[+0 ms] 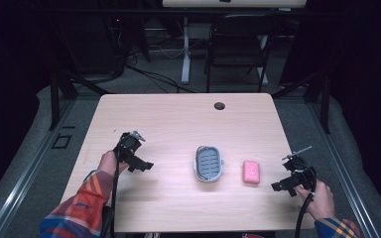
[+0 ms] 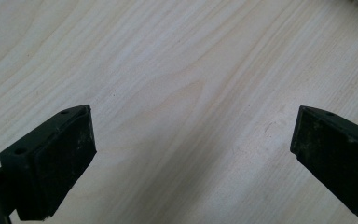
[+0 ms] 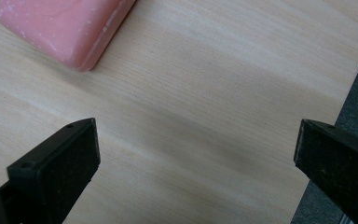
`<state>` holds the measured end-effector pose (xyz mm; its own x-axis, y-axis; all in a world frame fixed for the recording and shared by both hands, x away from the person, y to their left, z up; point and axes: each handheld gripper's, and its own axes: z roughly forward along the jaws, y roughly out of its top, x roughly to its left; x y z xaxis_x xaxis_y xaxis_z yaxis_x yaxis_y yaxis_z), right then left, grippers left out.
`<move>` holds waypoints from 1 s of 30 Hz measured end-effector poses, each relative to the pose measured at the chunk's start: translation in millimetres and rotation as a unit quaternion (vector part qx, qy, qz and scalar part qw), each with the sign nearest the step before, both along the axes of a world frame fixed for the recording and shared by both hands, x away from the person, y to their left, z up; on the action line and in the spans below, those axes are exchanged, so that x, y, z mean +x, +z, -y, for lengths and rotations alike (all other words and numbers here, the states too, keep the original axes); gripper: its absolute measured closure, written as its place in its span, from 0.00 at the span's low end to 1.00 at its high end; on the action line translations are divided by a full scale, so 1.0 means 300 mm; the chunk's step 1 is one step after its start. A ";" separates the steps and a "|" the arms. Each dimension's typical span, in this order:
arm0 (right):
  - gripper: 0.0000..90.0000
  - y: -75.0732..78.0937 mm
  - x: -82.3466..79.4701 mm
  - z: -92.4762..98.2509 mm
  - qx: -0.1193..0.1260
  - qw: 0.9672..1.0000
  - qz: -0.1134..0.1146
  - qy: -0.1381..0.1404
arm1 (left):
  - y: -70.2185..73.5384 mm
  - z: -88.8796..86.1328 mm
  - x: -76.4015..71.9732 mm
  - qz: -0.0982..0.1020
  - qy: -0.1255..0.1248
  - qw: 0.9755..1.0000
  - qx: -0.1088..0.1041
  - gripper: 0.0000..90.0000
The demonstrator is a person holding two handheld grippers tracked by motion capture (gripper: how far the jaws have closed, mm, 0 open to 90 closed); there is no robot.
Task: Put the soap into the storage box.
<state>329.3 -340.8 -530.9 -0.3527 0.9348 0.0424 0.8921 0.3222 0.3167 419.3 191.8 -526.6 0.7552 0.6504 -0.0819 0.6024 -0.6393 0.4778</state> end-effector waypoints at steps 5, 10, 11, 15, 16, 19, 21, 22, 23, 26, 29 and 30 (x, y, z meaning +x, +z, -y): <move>0.00 -0.001 0.001 0.001 0.004 1.000 -0.001 0.000 | -0.002 -0.001 0.000 -0.004 0.001 1.000 -0.002 0.00; 0.00 0.007 -0.003 -0.005 -0.006 1.000 -0.009 0.012 | -0.001 0.003 0.002 -0.002 -0.001 1.000 -0.008 0.00; 0.00 0.009 -0.004 -0.005 -0.002 1.000 -0.009 0.013 | -0.001 0.004 0.002 -0.003 -0.002 1.000 -0.008 0.00; 0.00 0.008 0.000 -0.006 -0.009 1.000 -0.010 0.016 | -0.005 0.002 0.007 -0.006 -0.002 1.000 -0.009 0.00; 0.00 0.008 0.000 -0.006 -0.009 1.000 -0.010 0.016 | -0.005 0.002 0.007 -0.006 -0.002 1.000 -0.009 0.00; 0.00 0.010 0.005 -0.016 -0.006 1.000 -0.011 0.015 | -0.003 0.003 0.007 -0.005 -0.001 1.000 -0.011 0.00; 0.00 0.014 0.006 -0.023 -0.002 1.000 -0.007 0.013 | -0.003 0.003 0.006 -0.007 -0.002 1.000 -0.010 0.00; 0.00 0.016 0.006 -0.026 -0.001 1.000 -0.006 0.015 | -0.003 0.002 0.005 -0.005 -0.001 1.000 -0.010 0.00; 0.00 0.017 0.007 -0.029 -0.001 1.000 -0.006 0.015 | -0.002 0.001 0.005 -0.005 -0.001 1.000 -0.012 0.00; 0.00 0.018 0.008 -0.034 -0.002 1.000 -0.006 0.016 | -0.001 -0.001 0.003 -0.003 0.002 1.000 -0.012 0.00; 0.00 0.017 0.009 -0.038 -0.003 1.000 -0.005 0.017 | 0.002 -0.002 0.001 -0.002 0.002 1.000 -0.011 0.00; 0.00 0.017 0.009 -0.040 -0.005 1.000 -0.007 0.016 | 0.002 0.000 0.000 -0.002 0.003 1.000 -0.011 0.00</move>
